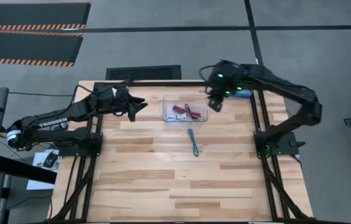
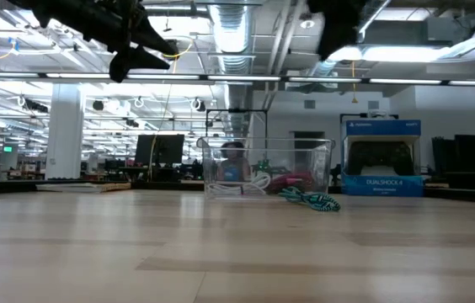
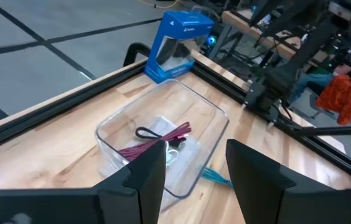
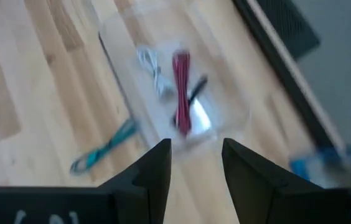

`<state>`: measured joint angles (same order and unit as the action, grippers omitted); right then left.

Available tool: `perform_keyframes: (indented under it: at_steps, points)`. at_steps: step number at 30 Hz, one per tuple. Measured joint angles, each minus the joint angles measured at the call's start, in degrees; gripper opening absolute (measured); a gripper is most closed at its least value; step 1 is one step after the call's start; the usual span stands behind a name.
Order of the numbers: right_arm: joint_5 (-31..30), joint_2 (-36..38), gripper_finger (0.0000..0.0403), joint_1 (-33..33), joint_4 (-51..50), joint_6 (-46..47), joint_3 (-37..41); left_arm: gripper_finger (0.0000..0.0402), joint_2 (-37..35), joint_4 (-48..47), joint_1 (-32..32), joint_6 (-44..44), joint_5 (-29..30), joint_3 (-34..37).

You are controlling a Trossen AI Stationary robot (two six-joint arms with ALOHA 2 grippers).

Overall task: Pick and place USB-C Cables
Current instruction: Put the blue charger cable into the transparent bin

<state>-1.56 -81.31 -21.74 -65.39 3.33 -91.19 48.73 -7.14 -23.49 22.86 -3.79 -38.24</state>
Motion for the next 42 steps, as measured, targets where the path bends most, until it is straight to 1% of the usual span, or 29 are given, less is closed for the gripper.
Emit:
perform_keyframes:
  at_steps: [3, 7, 11, 13, 16, 19, 22, 24, 27, 31, 37, 42]
  points:
    - [-0.15, 5.46, 0.0166, 1.06, -3.57, 5.29, 3.65, 0.0155, 0.00, -0.02, 1.18, 0.08, 0.00, 0.00]
    - [-1.46, 13.16, 0.0165, 4.57, -4.38, 12.98, 11.80, 0.0155, 0.14, 0.05, 4.40, -0.85, -0.51, 0.00]
    - [-3.13, 19.35, 0.0164, 9.44, -2.73, 20.65, 20.67, 0.0155, 1.64, 1.35, 9.82, -2.74, -3.28, 0.00]
    - [-3.23, 21.66, 0.0164, 12.16, -0.24, 24.77, 24.68, 0.0155, 3.36, 3.29, 13.57, -3.37, -3.43, 0.00]
    - [-3.34, 23.97, 0.0164, 16.49, 3.84, 30.31, 30.09, 0.0155, 7.21, 7.79, 19.17, -4.90, -2.33, 0.00]
    - [-4.08, 24.78, 0.0164, 20.66, 7.32, 34.21, 34.06, 0.0155, 12.82, 14.74, 24.09, -7.71, 0.84, 0.00]
    - [-5.22, 24.69, 0.0164, 23.95, 7.88, 36.41, 35.94, 0.0155, 19.40, 22.79, 27.34, -11.88, 4.01, -0.06]
    - [-6.24, 24.28, 0.0164, 25.65, 8.05, 37.89, 36.29, 0.0155, 24.39, 25.88, 28.45, -14.08, 5.23, -1.18]
    - [-6.51, 23.85, 0.0164, 27.46, 8.16, 38.74, 36.36, 0.0155, 31.79, 26.47, 28.93, -16.09, 8.07, -4.79]
    - [-6.62, 23.88, 0.0164, 29.16, 8.19, 39.45, 36.34, 0.0155, 41.17, 23.95, 28.91, -16.21, 11.48, -12.31]
    - [-7.78, 23.91, 0.0164, 31.33, 8.03, 40.37, 36.34, 0.0160, 53.75, 11.81, 28.86, -20.98, 13.74, -26.51]
    - [-7.78, 23.92, 0.0164, 32.73, 7.75, 40.37, 36.34, 0.0160, 62.90, 3.75, 28.86, -29.36, 13.92, -35.89]
